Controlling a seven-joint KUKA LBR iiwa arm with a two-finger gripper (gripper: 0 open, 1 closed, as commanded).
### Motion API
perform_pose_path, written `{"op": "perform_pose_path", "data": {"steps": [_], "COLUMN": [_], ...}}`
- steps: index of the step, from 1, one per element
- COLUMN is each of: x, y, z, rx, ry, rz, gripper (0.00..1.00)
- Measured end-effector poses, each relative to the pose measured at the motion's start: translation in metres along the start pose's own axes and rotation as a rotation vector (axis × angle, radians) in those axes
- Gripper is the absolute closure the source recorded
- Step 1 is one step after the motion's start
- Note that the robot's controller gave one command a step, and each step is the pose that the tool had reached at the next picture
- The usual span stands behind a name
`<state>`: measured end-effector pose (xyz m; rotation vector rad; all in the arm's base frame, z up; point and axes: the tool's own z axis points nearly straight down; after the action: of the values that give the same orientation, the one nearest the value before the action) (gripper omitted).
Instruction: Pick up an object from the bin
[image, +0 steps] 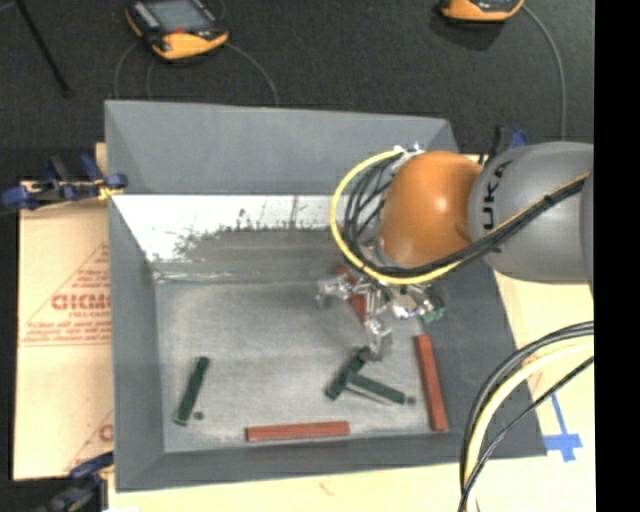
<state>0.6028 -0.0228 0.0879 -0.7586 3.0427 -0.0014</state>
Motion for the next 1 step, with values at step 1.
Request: {"op": "perform_pose_path", "data": {"steps": [1], "x": [0.0433], "y": [0.0067], "z": [0.0056], "rx": [0.003], "ry": [-0.001], "rz": [-0.016], "gripper": [0.00]}}
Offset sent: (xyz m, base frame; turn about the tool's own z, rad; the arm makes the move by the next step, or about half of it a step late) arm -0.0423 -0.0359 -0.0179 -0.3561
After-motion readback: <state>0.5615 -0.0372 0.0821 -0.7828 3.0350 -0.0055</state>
